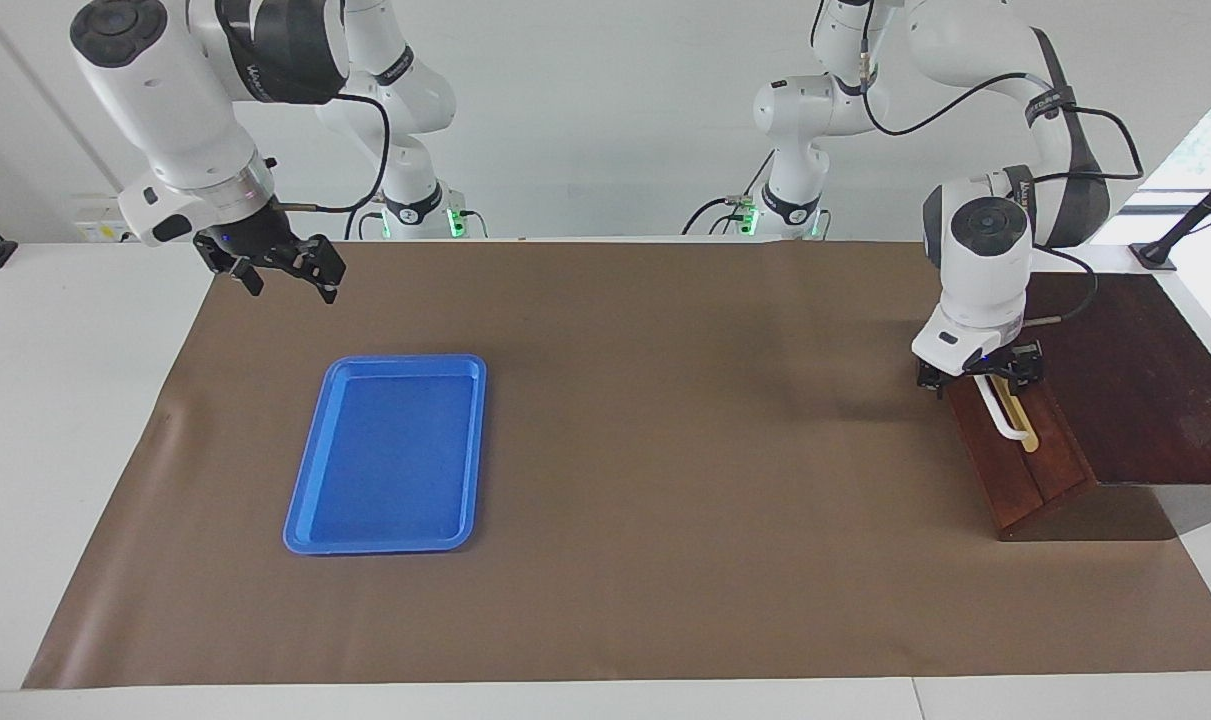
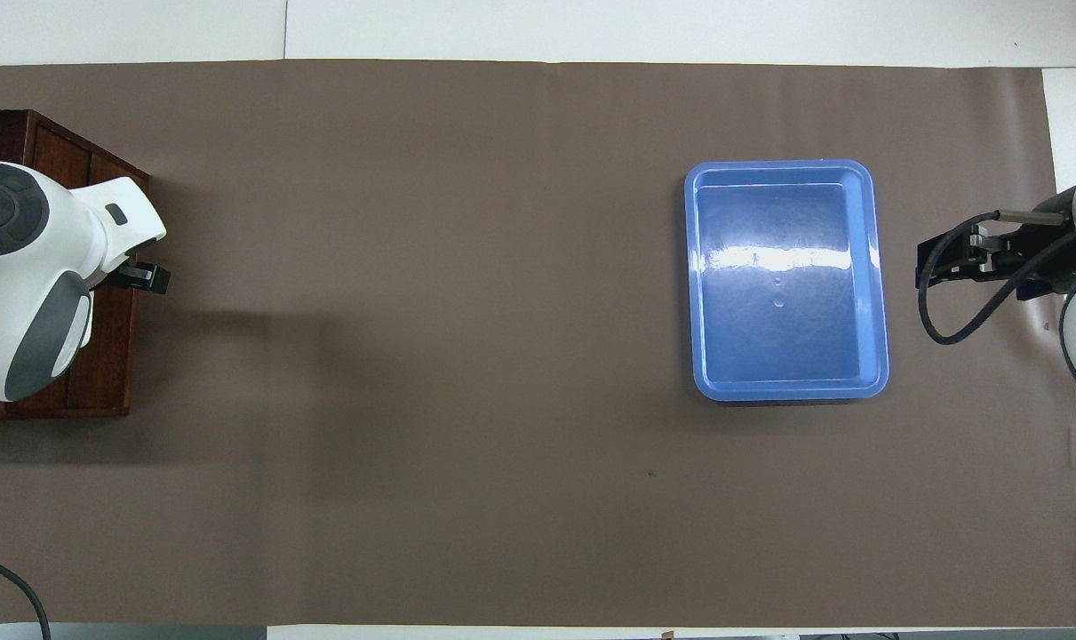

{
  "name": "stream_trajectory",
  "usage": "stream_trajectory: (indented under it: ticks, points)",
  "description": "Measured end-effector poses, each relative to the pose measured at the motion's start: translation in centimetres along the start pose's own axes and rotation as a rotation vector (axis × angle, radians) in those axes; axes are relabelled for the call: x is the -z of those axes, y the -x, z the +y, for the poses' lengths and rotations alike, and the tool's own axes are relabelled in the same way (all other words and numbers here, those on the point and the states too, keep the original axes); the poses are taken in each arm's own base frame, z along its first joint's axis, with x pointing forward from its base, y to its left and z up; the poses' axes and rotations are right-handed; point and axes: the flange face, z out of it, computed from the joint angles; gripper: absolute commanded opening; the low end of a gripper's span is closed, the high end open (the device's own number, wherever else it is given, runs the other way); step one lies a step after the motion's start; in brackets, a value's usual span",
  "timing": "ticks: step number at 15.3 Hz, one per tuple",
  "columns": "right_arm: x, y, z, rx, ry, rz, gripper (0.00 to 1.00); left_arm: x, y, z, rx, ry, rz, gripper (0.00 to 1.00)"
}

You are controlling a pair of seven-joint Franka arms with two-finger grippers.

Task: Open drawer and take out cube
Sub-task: 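Pull the white drawer handle outward with the left gripper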

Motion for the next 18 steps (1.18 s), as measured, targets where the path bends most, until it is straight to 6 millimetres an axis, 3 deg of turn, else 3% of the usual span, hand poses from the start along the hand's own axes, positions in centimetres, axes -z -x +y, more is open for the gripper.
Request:
stream_trajectory:
  ticks: [7,12,14,18]
  points:
    - [0.0,0.0,0.0,0.000,0.000,0.000,1.00,-1.2,0.1,0.3,-0.003,0.011,0.026,1.00]
    - [0.0,0.0,0.0,0.000,0.000,0.000,1.00,-2.4,-0.5,1.8,0.047,0.019,0.031,1.00]
    - [0.0,0.0,0.0,0.000,0.000,0.000,1.00,-1.7,-0.9,3.2,0.075,0.021,0.045,1.00]
    - [0.0,0.0,0.0,0.000,0.000,0.000,1.00,0.5,-2.0,8.1,0.145,0.039,0.079,1.00]
